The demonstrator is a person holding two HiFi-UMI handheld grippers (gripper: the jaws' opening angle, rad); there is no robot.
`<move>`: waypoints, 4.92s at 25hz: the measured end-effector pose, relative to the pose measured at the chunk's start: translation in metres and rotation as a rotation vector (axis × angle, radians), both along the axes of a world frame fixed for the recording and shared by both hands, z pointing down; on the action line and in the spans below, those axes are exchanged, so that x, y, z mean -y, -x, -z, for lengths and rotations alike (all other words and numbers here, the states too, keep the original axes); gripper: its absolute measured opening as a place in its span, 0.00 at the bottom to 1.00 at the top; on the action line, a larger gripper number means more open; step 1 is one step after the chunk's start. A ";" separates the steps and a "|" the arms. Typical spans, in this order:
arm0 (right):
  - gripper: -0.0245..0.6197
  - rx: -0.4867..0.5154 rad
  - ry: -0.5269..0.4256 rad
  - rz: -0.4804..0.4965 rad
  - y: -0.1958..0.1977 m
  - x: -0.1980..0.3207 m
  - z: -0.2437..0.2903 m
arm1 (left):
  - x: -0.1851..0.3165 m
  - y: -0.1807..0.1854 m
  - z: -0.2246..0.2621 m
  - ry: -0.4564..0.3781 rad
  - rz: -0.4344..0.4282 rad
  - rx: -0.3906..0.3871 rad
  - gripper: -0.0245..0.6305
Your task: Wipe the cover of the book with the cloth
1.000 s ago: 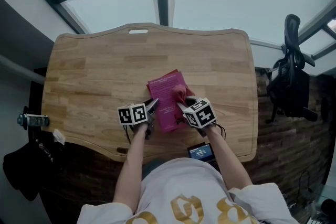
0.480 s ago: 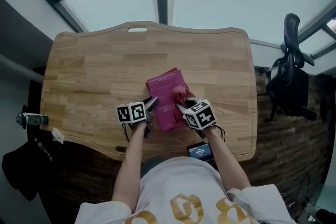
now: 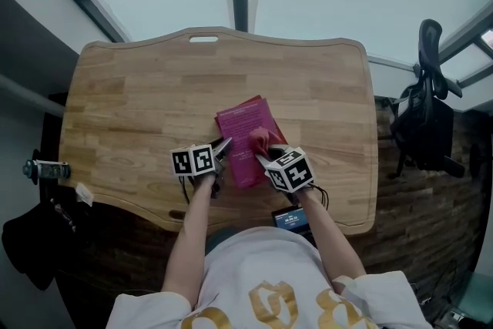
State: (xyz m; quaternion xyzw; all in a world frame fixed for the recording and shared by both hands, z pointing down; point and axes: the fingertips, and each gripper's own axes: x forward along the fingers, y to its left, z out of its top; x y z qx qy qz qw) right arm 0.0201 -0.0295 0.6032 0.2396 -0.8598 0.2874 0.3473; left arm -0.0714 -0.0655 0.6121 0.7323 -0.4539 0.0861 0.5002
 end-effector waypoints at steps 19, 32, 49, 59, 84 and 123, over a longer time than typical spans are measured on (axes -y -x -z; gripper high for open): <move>0.15 0.016 0.024 0.070 0.023 -0.019 0.000 | -0.001 -0.001 -0.001 0.000 -0.002 -0.008 0.19; 0.15 0.026 0.037 0.114 0.037 -0.021 0.000 | 0.000 -0.002 0.000 -0.001 -0.017 -0.010 0.19; 0.15 0.038 0.044 0.152 0.050 -0.002 -0.001 | -0.001 -0.001 -0.001 0.003 -0.018 -0.024 0.19; 0.15 0.033 0.040 0.172 0.056 0.017 -0.001 | 0.000 -0.002 -0.001 0.017 -0.025 -0.032 0.19; 0.15 0.019 0.018 0.204 0.076 0.051 -0.002 | 0.000 -0.001 -0.001 0.025 -0.036 -0.041 0.19; 0.15 0.008 -0.044 0.234 0.091 0.069 -0.002 | -0.001 -0.001 -0.001 0.013 -0.036 -0.049 0.19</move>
